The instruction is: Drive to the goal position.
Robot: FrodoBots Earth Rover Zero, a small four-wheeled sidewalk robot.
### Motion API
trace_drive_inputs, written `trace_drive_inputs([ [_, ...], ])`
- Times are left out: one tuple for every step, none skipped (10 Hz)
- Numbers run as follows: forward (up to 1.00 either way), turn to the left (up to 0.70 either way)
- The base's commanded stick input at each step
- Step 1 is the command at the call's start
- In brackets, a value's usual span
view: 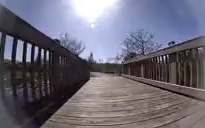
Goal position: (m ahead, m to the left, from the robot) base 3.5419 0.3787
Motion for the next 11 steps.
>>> trace_drive_inputs([
  [0.50, 0.00],
  [0.50, 0.00],
  [0.50, 0.00],
  [0.50, 0.00],
  [0.50, 0.00],
  [0.50, 0.00],
  [0.50, 0.00],
  [0.50, 0.00],
  [0.50, 0.00],
  [0.50, 0.00],
  [0.50, 0.00],
])
